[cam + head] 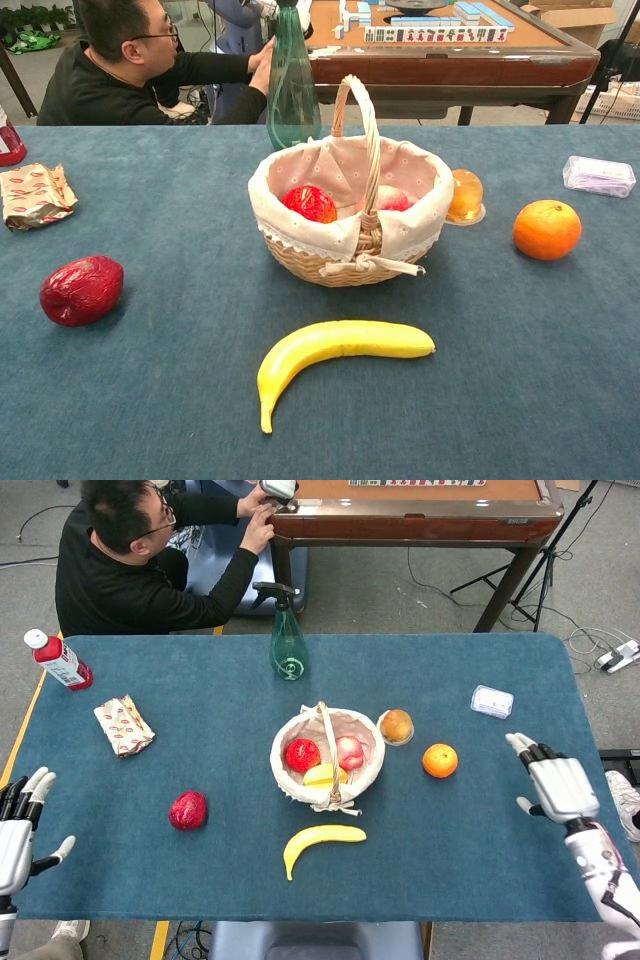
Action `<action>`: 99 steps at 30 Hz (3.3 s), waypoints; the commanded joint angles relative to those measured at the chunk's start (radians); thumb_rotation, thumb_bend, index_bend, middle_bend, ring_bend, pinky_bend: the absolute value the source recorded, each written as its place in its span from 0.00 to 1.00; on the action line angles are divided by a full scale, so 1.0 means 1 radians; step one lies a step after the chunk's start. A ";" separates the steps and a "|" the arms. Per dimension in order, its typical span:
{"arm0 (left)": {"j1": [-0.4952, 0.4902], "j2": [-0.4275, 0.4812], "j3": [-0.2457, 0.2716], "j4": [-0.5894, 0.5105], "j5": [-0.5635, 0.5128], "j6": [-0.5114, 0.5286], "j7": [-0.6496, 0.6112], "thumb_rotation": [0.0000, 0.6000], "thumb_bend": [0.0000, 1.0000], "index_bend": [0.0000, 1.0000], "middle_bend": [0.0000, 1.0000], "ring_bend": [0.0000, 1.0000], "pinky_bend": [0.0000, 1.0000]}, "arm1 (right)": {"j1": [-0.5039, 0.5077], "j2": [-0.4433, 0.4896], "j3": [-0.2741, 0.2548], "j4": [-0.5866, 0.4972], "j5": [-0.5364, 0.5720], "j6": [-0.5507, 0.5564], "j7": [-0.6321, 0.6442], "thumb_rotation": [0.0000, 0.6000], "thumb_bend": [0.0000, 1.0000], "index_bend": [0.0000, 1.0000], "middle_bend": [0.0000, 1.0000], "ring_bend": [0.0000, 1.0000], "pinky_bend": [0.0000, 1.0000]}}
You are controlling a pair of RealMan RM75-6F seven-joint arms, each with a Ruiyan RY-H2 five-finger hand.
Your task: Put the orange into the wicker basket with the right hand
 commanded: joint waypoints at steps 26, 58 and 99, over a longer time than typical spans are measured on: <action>0.034 0.010 0.011 0.011 0.000 0.031 -0.026 1.00 0.25 0.04 0.00 0.00 0.05 | 0.326 -0.381 0.018 0.327 0.293 -0.246 -0.191 1.00 0.33 0.45 0.40 0.38 0.64; 0.034 0.017 0.007 0.007 0.010 0.032 -0.039 1.00 0.25 0.04 0.00 0.00 0.05 | 0.433 -0.302 0.151 0.065 0.196 -0.228 0.080 1.00 0.33 0.07 0.23 0.31 0.70; 0.011 0.020 0.002 -0.007 0.004 -0.003 -0.012 1.00 0.25 0.04 0.00 0.00 0.05 | -0.111 -0.026 -0.129 0.018 -0.210 0.406 0.219 1.00 0.33 0.01 0.21 0.22 0.59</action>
